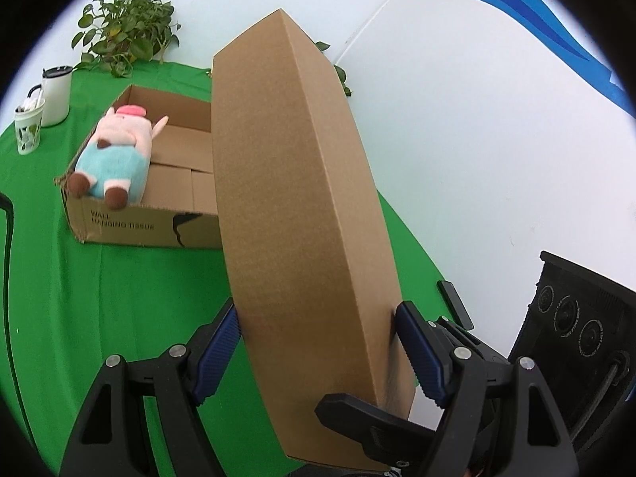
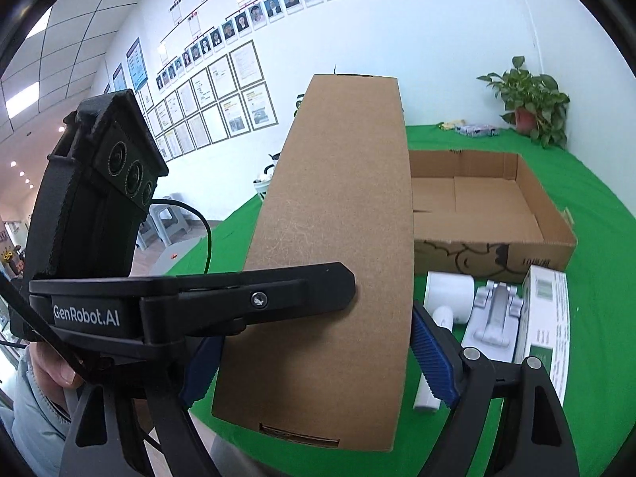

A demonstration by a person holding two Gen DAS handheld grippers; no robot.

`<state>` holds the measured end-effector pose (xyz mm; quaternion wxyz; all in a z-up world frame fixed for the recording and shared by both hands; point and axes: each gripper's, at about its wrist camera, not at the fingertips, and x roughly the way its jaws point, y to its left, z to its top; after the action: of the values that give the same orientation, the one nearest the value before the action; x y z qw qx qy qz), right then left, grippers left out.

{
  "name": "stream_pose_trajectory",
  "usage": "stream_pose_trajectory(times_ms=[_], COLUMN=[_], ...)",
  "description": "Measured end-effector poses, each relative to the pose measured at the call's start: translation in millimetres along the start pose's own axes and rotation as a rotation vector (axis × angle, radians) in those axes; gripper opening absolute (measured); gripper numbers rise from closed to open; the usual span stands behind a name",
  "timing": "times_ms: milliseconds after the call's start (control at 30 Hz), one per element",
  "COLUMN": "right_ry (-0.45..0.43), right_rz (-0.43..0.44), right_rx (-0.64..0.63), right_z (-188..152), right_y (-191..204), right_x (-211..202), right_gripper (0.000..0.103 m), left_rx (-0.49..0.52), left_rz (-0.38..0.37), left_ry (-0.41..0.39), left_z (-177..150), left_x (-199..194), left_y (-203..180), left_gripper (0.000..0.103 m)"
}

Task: Organize objects
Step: 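Lift the long brown box with the left gripper and carry it toward the open box, then lower the long brown box into the open box beside the pig and release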

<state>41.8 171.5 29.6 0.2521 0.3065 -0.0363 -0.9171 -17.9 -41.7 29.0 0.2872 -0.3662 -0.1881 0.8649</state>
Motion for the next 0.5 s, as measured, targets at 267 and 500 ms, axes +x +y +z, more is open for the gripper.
stream_pose_trajectory(times_ms=[267, 500], right_ry=[-0.021, -0.03], right_rz=[-0.021, -0.04], right_rx=[-0.012, -0.013], right_z=[26, 51], right_y=[-3, -7], right_x=[11, 22], right_gripper=[0.083, 0.082], left_rx=[0.011, 0.022], left_rz=[-0.005, -0.01], left_ry=[-0.015, -0.021], left_z=[30, 54], left_x=[5, 13], left_y=[7, 9], left_gripper=[0.077, 0.077])
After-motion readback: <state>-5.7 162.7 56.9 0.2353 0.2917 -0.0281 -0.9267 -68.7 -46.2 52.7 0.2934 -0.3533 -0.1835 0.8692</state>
